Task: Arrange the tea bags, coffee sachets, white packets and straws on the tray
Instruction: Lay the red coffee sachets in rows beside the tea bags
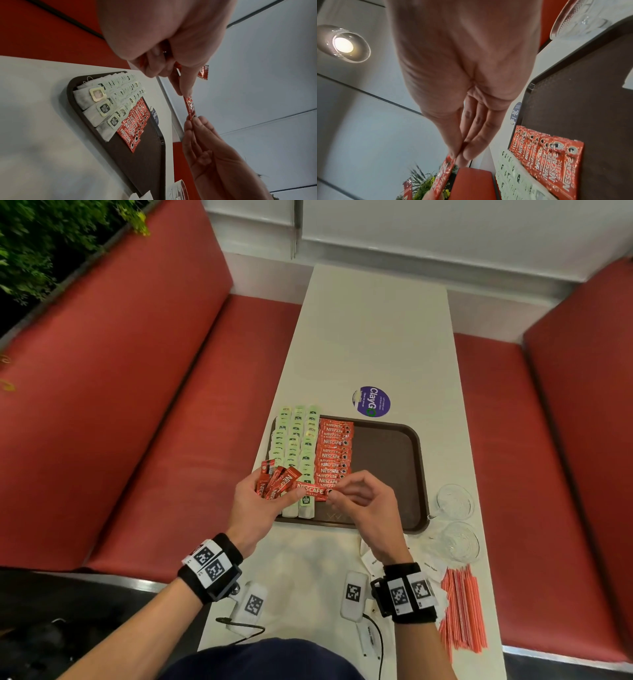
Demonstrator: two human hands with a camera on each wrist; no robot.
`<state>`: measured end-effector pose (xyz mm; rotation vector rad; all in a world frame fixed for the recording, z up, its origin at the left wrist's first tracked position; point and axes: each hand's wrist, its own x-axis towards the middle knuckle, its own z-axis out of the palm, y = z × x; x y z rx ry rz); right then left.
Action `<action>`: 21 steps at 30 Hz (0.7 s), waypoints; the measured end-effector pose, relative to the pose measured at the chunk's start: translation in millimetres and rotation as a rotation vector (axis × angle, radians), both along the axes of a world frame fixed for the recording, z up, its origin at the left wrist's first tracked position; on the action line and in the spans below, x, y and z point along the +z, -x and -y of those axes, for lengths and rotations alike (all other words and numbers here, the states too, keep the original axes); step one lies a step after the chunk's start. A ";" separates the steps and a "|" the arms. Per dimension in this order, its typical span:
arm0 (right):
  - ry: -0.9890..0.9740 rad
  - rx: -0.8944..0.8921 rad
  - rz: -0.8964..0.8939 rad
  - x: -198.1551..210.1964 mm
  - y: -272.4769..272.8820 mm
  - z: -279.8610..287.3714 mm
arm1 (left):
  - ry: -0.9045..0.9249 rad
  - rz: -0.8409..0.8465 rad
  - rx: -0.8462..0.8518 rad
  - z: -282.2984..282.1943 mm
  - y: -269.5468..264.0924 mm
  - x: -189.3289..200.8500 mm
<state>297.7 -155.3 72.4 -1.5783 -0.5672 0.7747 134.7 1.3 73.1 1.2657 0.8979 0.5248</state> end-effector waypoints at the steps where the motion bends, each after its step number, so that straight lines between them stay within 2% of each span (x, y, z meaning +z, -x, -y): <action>1: 0.018 -0.016 0.022 -1.6 -1.1 0.0 | -0.008 0.000 -0.010 0.5 -0.6 -0.2; 4: 0.118 -0.002 0.261 -10.3 -2.9 -1.3 | -0.047 -0.023 -0.059 1.4 -1.1 0.0; 8: 0.284 0.157 0.895 -17.6 5.0 -1.5 | -0.073 -0.099 -0.090 2.5 -2.7 -2.6; 10: 0.281 0.199 1.039 -20.6 12.6 -3.9 | -0.065 -0.108 -0.105 4.0 -4.3 -4.4; 15: 0.214 0.119 1.133 -34.6 15.1 -4.5 | -0.044 -0.114 -0.141 8.7 -7.7 -6.7; 19: 0.261 0.142 1.092 -41.3 4.5 -3.6 | -0.051 -0.154 -0.129 6.9 -4.7 -11.1; 21: 0.250 0.161 0.979 -45.2 -2.9 -7.0 | -0.051 -0.174 -0.118 6.7 -4.8 -12.6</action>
